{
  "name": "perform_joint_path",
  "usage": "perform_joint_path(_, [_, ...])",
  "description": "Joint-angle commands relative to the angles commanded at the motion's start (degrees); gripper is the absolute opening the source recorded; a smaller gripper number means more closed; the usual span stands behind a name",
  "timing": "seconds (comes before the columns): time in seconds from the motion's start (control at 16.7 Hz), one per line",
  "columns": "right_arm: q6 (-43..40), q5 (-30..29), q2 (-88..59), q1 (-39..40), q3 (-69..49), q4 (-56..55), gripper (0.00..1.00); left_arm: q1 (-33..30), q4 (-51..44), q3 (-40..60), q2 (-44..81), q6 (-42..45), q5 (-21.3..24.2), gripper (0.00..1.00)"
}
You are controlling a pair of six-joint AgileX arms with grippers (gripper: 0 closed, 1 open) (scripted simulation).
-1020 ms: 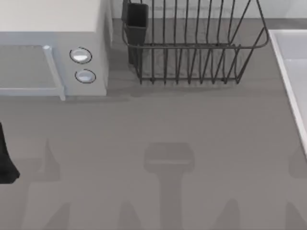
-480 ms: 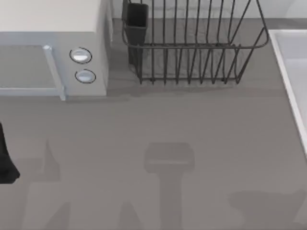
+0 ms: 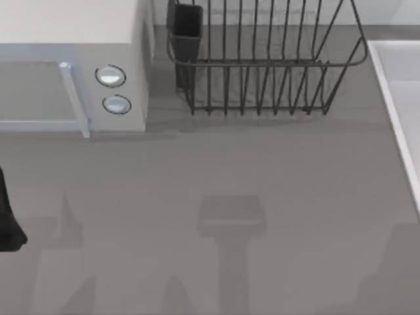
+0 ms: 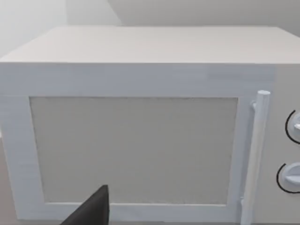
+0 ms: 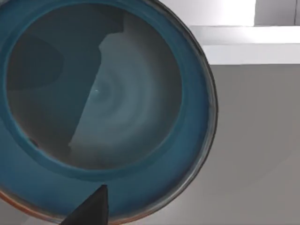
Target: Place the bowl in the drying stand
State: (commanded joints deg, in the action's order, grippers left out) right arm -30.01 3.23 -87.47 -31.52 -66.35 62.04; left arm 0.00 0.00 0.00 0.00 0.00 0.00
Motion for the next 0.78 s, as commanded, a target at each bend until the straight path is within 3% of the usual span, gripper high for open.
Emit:
perform_joint_path(0.48, [-0.3, 0.0, -1.5, -0.1, -0.1, -0.1, 1.00, 0.0, 0.0, 0.0, 0.0, 0.0, 0.0, 1.00])
perform_joint_path(0.78, [0.4, 0.0, -6.0, 0.4, 6.5, -11.5, 1.00, 0.0, 0.0, 0.0, 0.0, 0.0, 0.0, 1.00])
